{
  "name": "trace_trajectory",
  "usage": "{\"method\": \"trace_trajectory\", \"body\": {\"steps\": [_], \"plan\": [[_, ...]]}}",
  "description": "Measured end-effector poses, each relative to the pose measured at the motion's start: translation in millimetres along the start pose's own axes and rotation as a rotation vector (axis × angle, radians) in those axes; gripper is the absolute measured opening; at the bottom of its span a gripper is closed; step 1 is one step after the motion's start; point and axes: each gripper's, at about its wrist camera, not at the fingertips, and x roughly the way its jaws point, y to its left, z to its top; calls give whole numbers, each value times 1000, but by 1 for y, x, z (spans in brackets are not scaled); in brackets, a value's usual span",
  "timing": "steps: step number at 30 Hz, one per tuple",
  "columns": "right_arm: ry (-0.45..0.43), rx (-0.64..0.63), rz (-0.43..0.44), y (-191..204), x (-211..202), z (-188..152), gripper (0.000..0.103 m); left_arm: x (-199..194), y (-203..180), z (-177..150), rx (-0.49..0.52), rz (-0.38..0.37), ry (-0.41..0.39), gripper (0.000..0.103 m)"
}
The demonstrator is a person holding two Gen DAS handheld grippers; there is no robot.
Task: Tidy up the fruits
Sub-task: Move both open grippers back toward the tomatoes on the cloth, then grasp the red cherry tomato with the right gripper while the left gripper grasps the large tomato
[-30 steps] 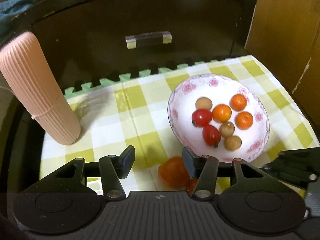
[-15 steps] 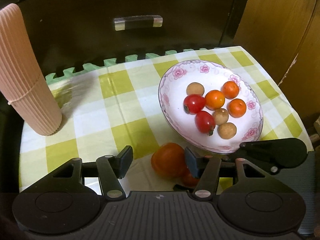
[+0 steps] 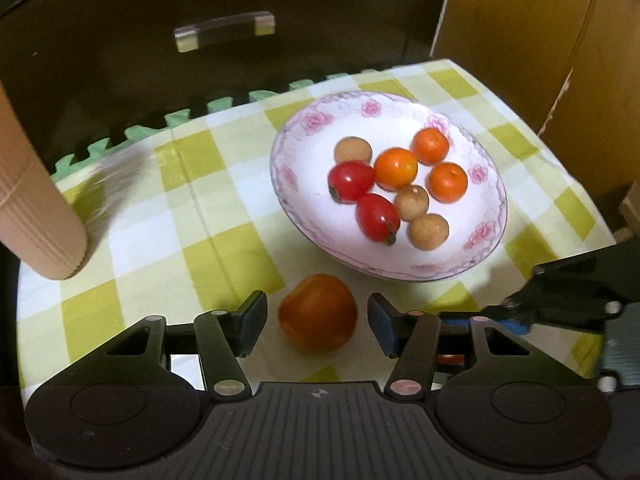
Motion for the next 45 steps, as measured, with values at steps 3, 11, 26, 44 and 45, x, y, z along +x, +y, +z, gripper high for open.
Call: {"method": "trace_trajectory", "body": {"steps": [3, 11, 26, 44, 45], "plan": [[6, 14, -13, -4, -4, -5, 26, 7, -4, -2, 15, 16, 23, 54], [8, 51, -34, -9, -13, -12, 26, 5, -9, -11, -21, 58, 32, 50], [57, 47, -65, -7, -40, -44, 26, -27, -43, -55, -2, 49, 96, 51], [89, 32, -42, -4, -34, -49, 27, -20, -55, -54, 62, 21, 84, 62], [88, 32, -41, -5, -35, -50, 27, -20, -55, -54, 65, 22, 85, 61]]}}
